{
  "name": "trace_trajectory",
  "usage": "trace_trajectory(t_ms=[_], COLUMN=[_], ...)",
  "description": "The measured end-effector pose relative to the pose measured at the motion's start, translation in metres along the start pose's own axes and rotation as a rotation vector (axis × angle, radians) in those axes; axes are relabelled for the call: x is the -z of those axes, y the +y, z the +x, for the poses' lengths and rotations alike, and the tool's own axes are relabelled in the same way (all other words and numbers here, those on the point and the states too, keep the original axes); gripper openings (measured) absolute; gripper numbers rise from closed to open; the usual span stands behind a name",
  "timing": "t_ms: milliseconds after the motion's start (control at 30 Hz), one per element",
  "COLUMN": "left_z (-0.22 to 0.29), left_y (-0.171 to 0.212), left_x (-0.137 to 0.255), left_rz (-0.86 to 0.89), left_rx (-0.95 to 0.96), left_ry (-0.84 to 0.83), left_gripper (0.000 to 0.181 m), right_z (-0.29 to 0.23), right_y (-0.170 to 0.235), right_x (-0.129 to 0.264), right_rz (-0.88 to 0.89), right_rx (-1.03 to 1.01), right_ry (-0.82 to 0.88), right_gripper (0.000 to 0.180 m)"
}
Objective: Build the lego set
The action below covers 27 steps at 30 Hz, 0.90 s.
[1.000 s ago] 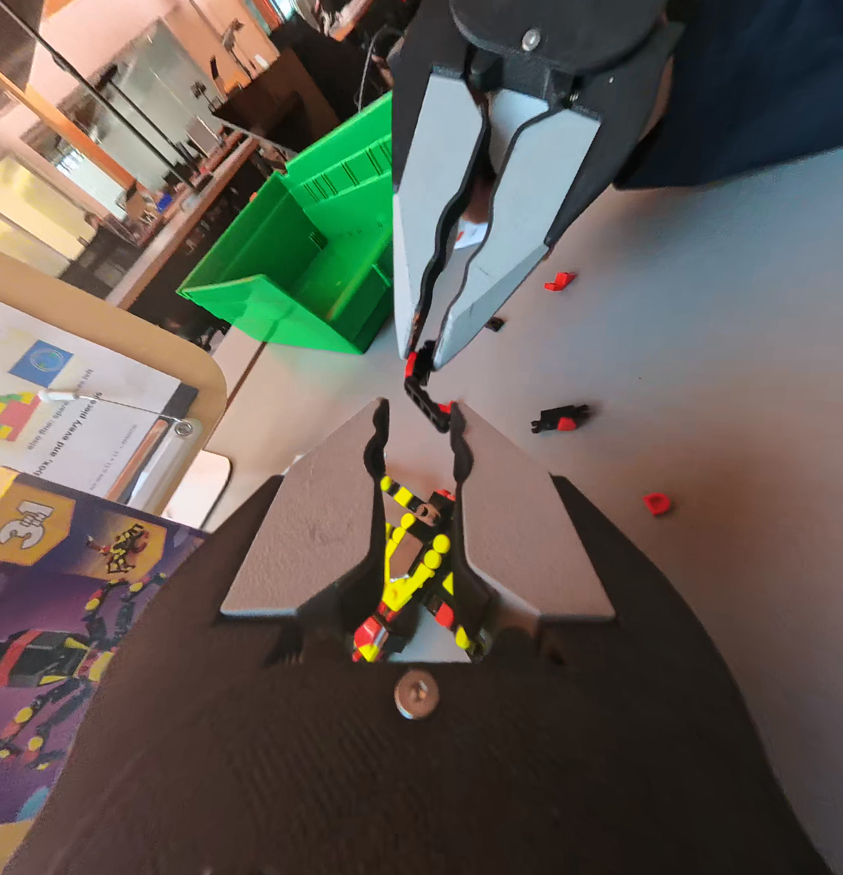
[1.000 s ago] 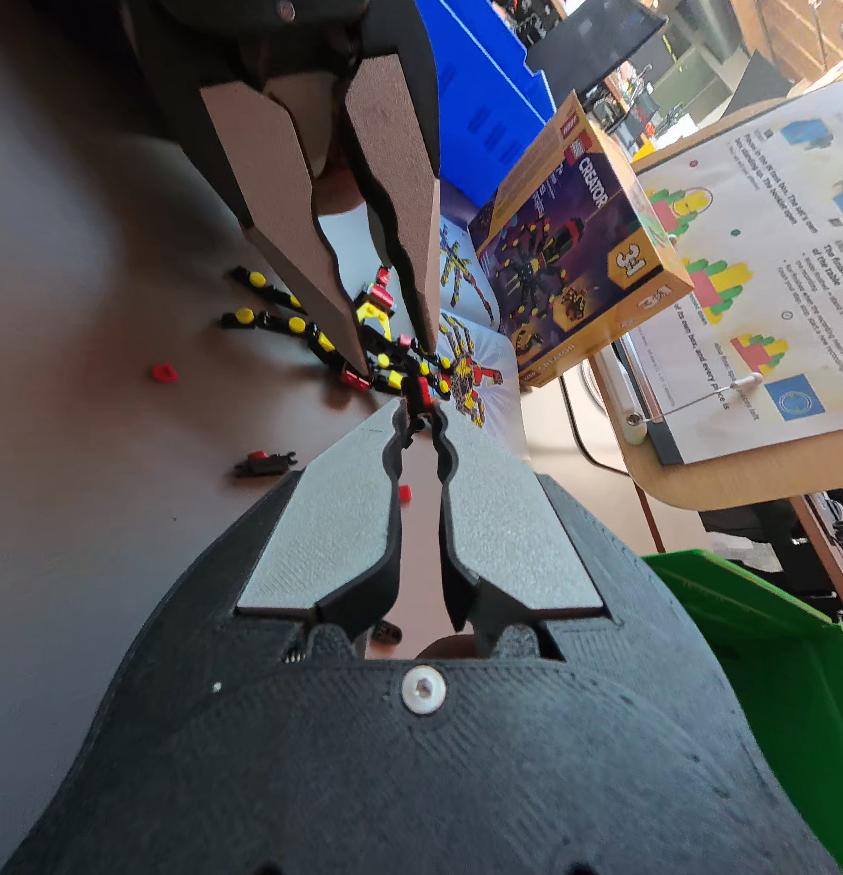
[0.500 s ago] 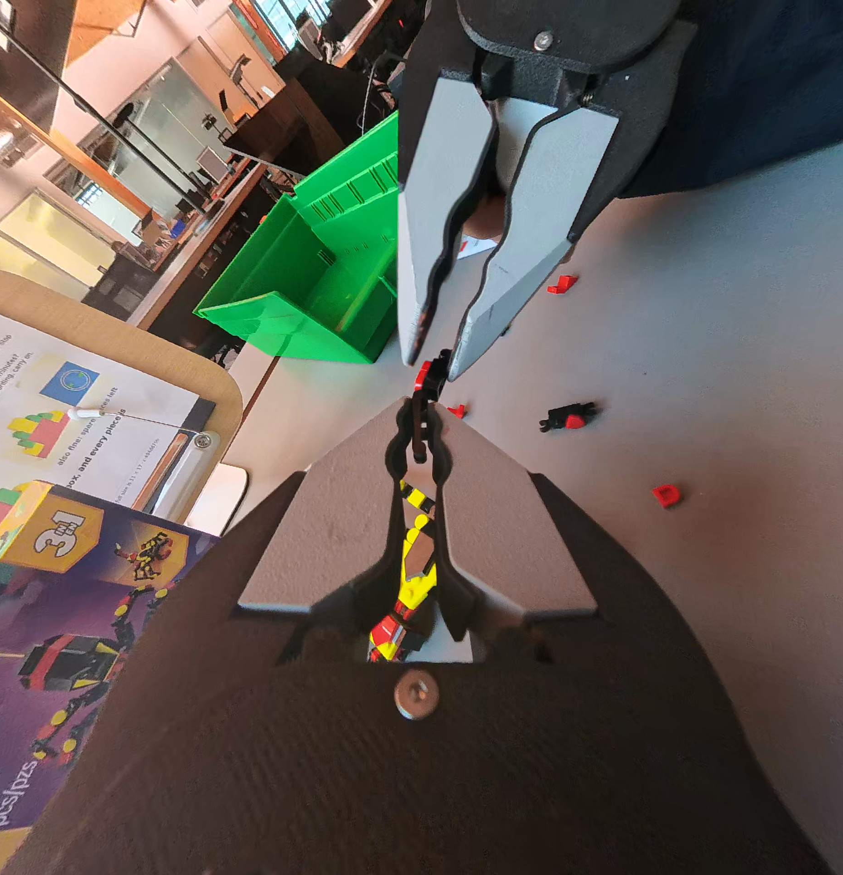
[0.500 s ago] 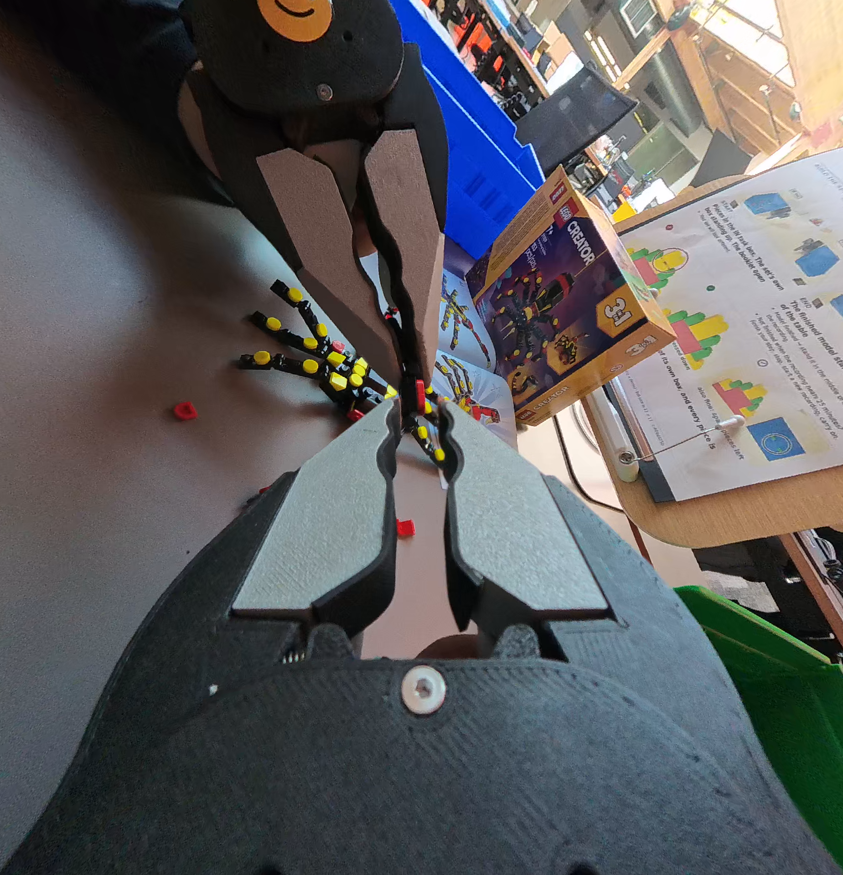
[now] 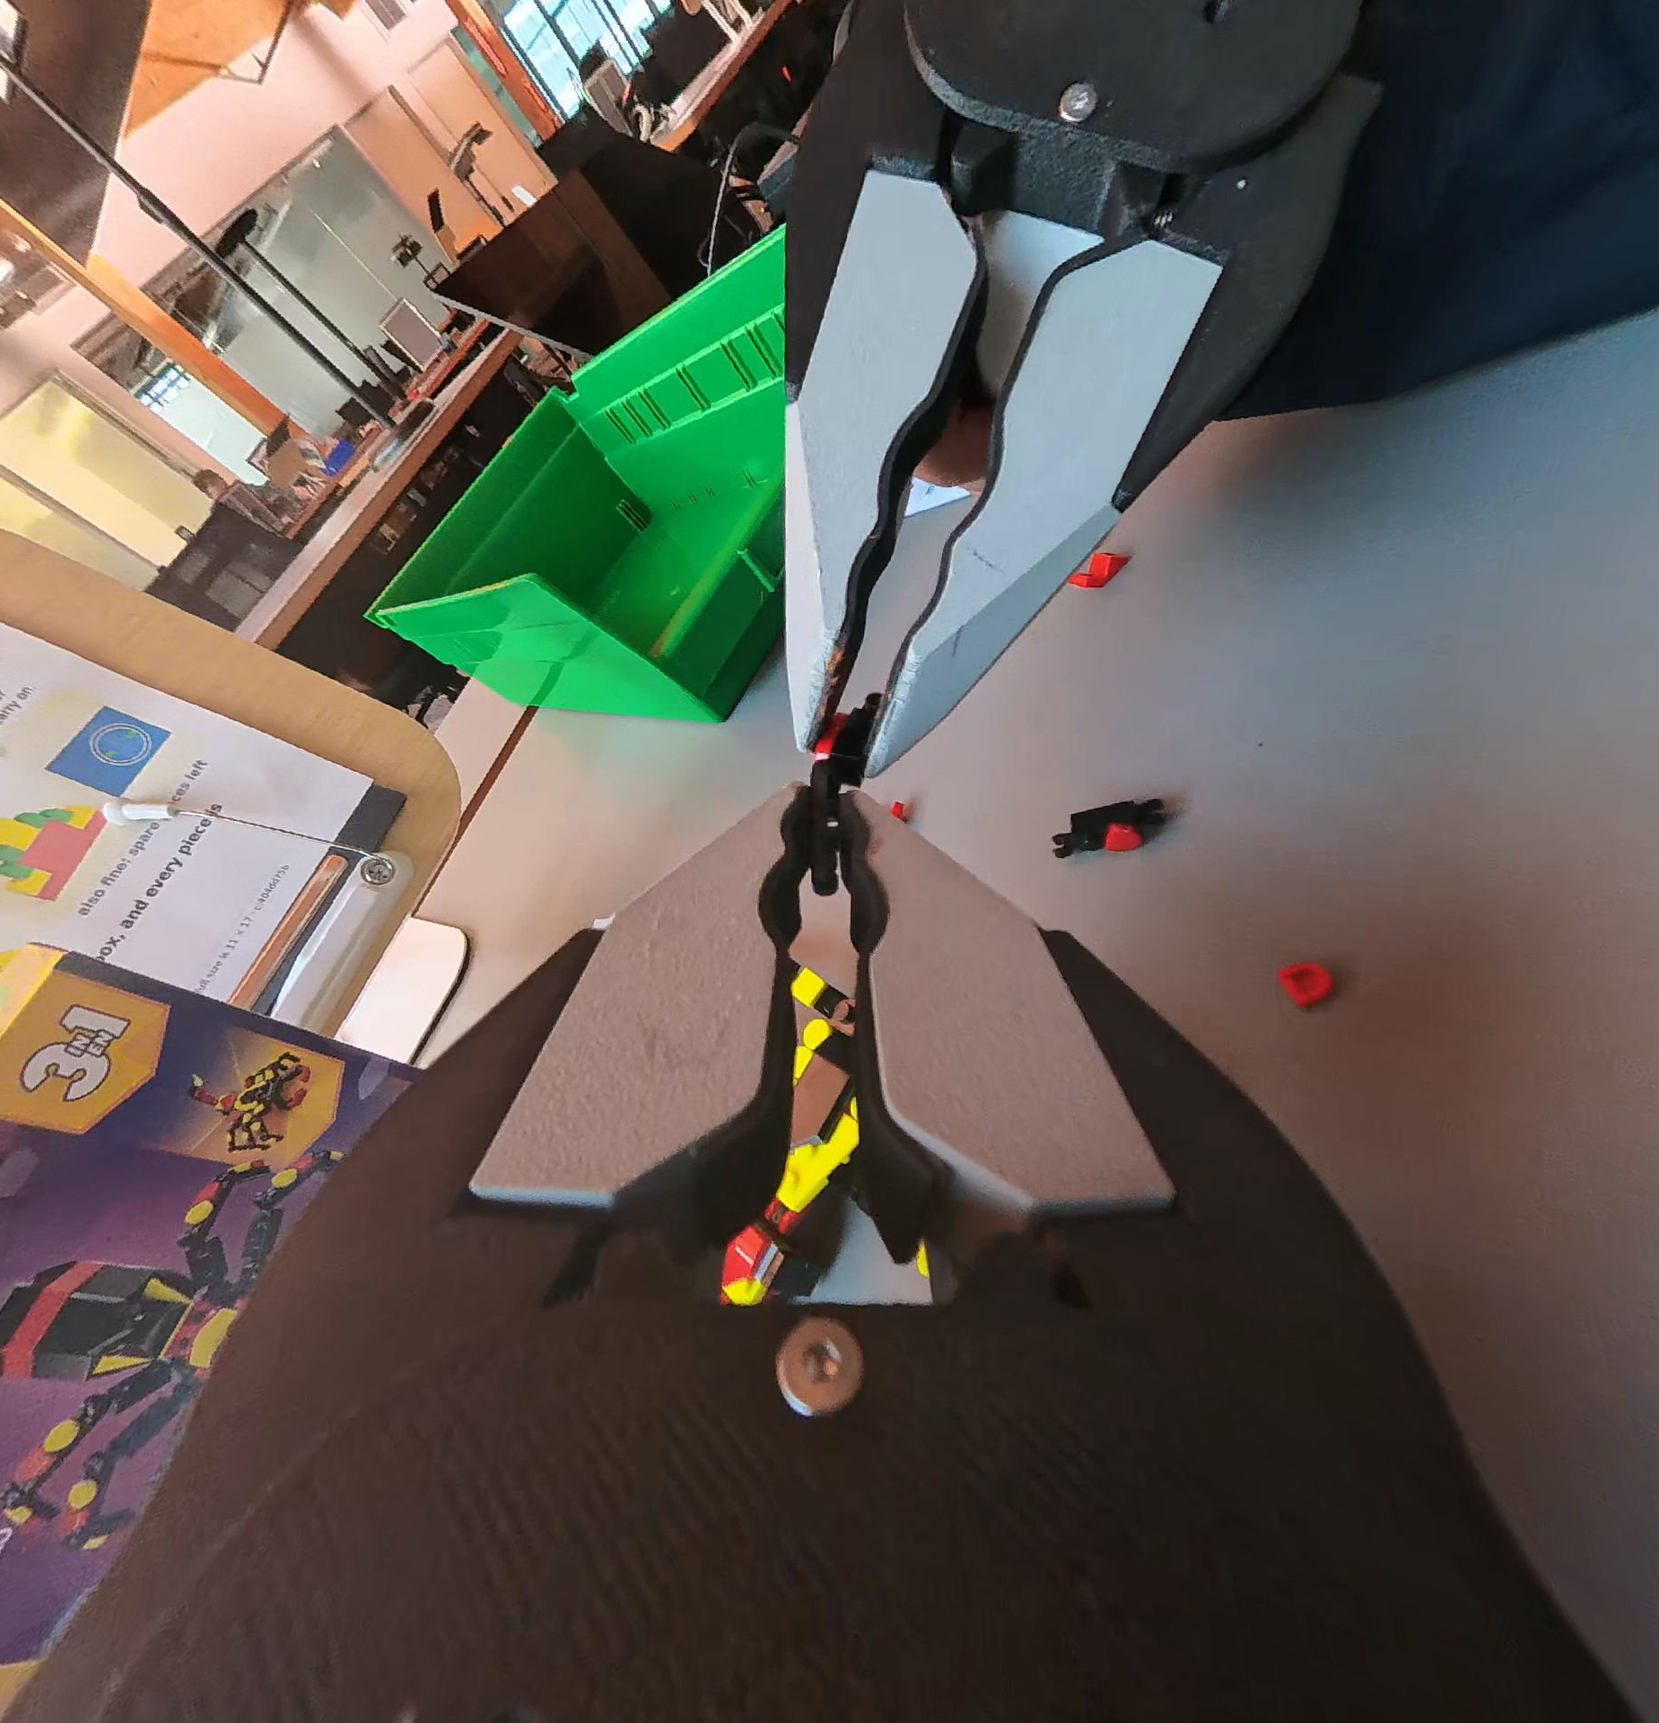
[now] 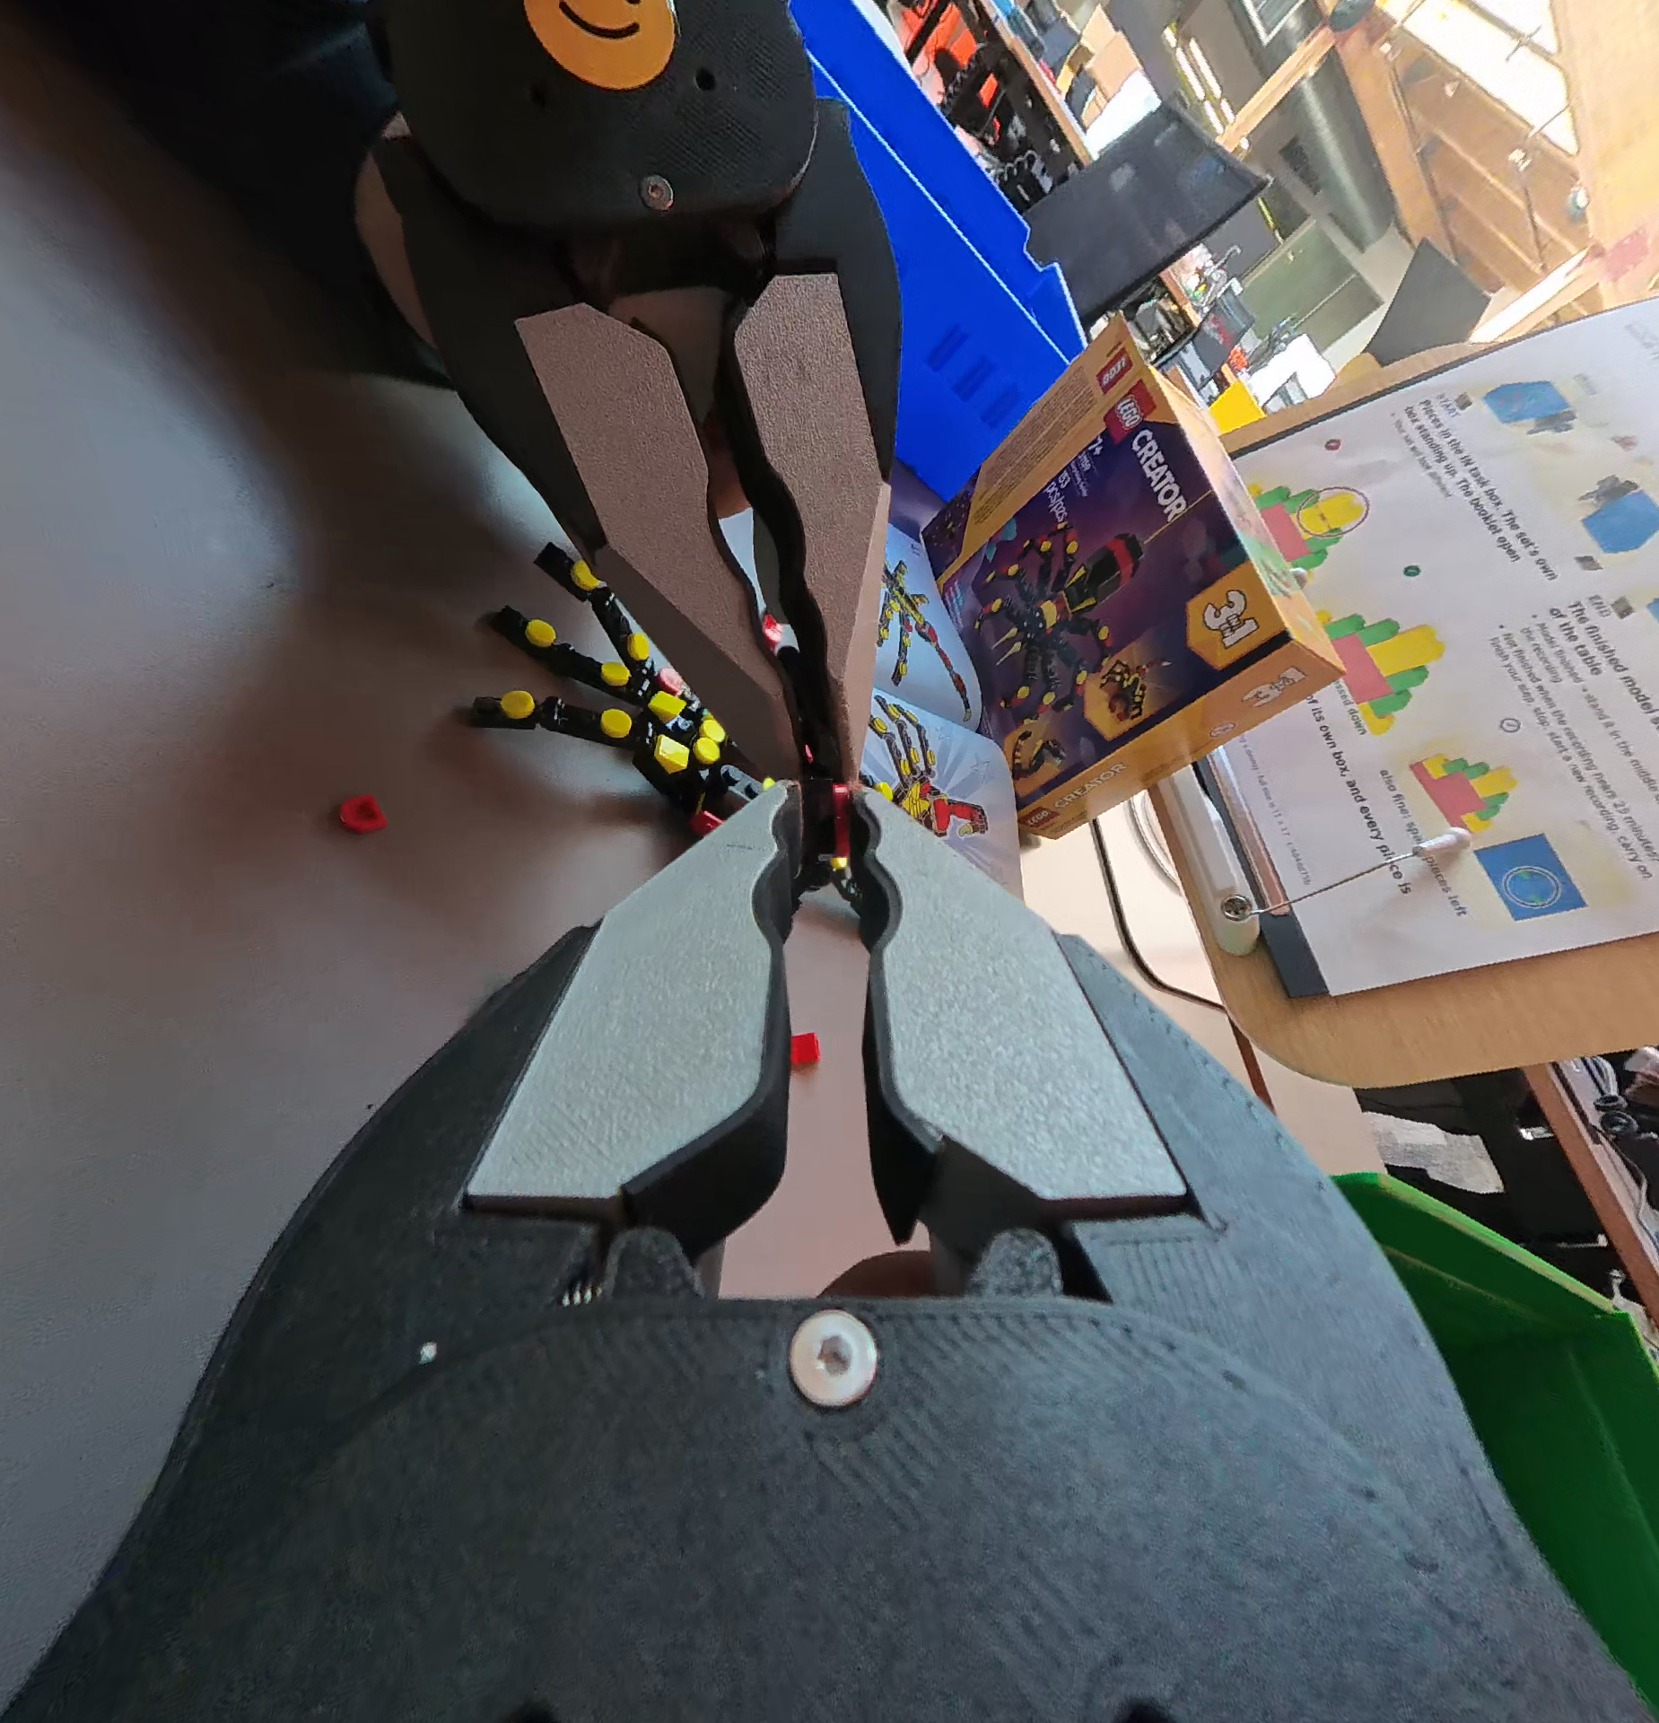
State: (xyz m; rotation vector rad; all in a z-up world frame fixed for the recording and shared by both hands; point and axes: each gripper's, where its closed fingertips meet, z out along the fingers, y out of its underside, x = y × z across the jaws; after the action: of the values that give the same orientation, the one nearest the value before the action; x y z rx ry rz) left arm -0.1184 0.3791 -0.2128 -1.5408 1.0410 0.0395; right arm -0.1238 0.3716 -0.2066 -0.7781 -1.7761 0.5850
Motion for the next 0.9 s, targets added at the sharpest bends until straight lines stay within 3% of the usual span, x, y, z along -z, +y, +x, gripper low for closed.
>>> trace_trajectory(t_ms=[667, 900], left_z=[-0.011, -0.013], left_y=[-0.013, -0.017], left_x=[0.008, 0.011], left_rz=[0.068, 0.071], left_rx=[-0.145, -0.087], left_ry=[-0.097, -0.083], left_gripper=[0.001, 0.001], right_z=[0.012, 0.015], right_y=[-0.011, -0.016], right_x=[0.005, 0.007], right_rz=[0.080, 0.107], right_rx=[-0.002, -0.019], right_ry=[0.084, 0.109], right_gripper=[0.007, 0.008])
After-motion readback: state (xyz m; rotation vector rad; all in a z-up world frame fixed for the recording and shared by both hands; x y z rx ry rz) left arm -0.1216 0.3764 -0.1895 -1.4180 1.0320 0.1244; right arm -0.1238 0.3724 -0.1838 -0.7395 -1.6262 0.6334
